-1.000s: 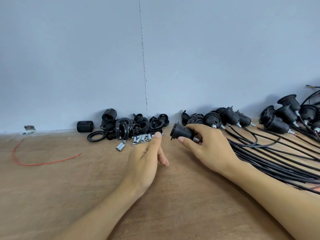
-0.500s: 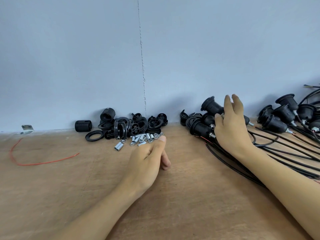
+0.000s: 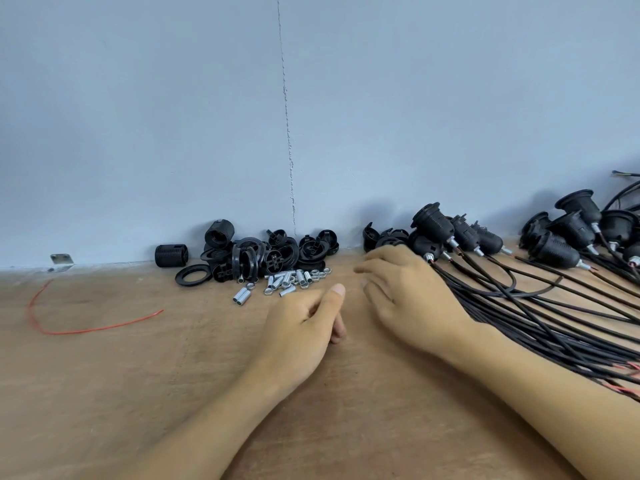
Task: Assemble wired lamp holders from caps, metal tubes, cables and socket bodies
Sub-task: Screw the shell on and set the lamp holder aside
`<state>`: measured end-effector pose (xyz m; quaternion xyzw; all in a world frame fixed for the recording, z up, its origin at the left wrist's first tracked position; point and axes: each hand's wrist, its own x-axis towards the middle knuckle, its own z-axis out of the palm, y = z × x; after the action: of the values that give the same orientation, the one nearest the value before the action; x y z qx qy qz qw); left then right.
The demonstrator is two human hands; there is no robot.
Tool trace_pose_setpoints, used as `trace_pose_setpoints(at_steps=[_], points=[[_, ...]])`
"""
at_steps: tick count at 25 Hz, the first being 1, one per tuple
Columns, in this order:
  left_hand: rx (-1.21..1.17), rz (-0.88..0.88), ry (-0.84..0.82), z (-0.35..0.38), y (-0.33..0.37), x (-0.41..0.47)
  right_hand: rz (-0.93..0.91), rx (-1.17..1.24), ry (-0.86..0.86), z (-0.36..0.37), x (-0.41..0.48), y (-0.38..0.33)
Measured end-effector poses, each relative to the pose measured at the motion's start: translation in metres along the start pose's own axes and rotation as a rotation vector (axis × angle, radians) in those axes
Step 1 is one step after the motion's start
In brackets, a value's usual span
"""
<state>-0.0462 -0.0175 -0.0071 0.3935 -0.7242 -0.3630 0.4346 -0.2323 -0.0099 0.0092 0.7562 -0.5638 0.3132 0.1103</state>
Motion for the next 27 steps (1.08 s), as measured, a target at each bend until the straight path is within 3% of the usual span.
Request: trace_pose_setpoints(at_steps=[6, 11, 16, 21, 27], points=[[0.25, 0.058, -0.047, 0.004, 0.0, -0.001, 0.023, 0.065, -0.271, 0.012, 0.0, -0.012], [0.388, 0.14, 0.004, 0.004, 0.001, -0.001, 0.116, 0.083, -0.277, 0.023, 0.012, -0.017], [0.425, 0.125, 0.037, 0.004, -0.002, 0.0, 0.327, 0.168, -0.099, 0.044, 0.05, -0.014], [0.452, 0.126, 0.047, 0.001, -0.006, 0.002, 0.339, 0.032, -0.258, 0.065, 0.076, -0.014], [0.411, 0.122, 0.011, 0.001, -0.01, 0.004, 0.458, 0.237, -0.088, 0.063, 0.078, -0.009]])
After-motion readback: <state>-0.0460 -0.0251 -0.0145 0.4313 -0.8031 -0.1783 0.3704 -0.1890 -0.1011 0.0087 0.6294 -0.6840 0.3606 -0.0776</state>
